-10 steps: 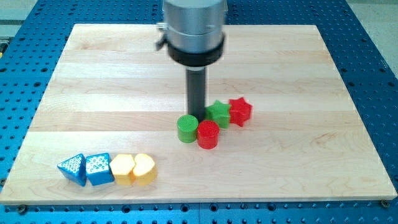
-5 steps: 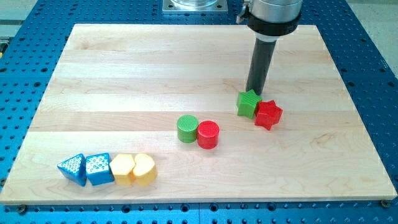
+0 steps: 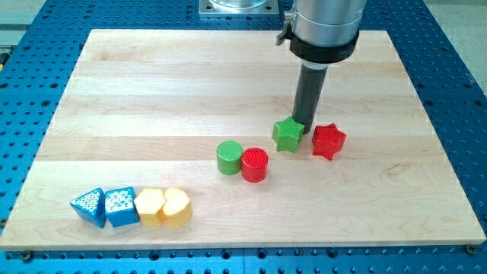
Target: Place the green star diagonally to the red circle
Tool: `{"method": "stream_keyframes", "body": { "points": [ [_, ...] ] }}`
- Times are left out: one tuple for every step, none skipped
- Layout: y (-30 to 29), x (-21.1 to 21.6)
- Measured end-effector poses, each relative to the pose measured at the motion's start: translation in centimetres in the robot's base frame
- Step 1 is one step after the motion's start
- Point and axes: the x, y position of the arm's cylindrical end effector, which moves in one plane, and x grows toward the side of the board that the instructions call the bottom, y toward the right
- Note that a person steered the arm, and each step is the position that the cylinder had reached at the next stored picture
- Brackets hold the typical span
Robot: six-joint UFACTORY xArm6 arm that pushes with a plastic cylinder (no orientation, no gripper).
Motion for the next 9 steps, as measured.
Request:
{"method": "stream_keyframes", "body": {
  "points": [
    [-1.3, 0.0],
    [-0.8, -0.4],
    [-3.1, -0.4],
    [-6.2, -0.4],
    [-9.1, -0.4],
    [-8.9, 0.7],
    [-8.9, 3.7],
    [-7.3, 5.0],
    [-5.7, 5.0]
  ]
}}
